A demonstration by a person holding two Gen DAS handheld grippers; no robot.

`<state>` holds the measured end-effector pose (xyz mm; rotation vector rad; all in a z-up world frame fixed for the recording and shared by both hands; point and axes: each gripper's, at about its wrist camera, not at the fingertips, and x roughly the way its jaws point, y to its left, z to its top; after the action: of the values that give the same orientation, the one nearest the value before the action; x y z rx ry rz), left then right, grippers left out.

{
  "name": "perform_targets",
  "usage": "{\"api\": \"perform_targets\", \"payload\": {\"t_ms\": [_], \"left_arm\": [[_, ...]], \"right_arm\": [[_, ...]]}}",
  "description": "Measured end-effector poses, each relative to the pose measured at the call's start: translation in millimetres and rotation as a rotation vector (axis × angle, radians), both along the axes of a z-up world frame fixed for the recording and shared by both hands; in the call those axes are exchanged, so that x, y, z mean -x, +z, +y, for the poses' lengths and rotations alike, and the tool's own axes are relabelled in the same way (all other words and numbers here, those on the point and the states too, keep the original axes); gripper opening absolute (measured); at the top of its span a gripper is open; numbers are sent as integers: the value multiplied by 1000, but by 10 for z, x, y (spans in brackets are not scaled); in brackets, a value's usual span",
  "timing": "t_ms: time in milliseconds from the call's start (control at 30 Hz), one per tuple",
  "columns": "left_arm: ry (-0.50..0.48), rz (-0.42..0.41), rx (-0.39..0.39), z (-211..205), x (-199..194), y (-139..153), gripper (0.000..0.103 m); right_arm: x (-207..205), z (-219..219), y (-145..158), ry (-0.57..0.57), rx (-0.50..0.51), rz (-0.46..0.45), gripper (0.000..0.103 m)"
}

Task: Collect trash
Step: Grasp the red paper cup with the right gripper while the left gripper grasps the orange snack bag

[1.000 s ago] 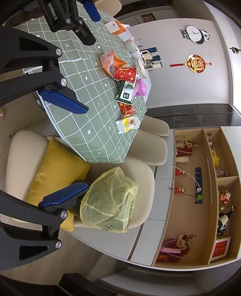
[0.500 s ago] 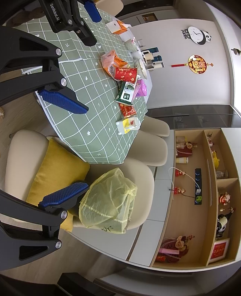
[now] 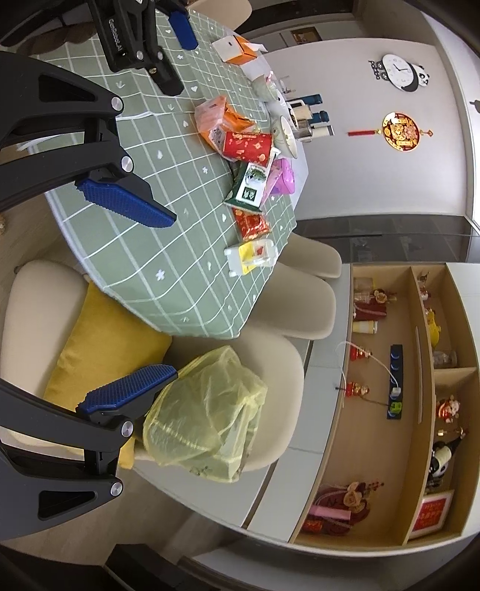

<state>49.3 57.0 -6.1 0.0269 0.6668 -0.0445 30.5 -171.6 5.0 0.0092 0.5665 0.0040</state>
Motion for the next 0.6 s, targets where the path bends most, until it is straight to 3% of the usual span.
{"api": "perform_targets", "payload": {"t_ms": [233,367,433,600], "left_arm": [[72,71,100,696,-516,-29,93],[143,123,195,1200,-928,-85,81],[187,141,257,1480,-1084,-97,79],[222,108,212,1836,-1161,-95,79]], "right_arm": [[-384,249,-30,63,-3,41,73],[-647,429,-49,123,-47,74,73],[-826,571,-73,164,-67,98,73],[-1443,1204,-82,288,-113,145,73]]}}
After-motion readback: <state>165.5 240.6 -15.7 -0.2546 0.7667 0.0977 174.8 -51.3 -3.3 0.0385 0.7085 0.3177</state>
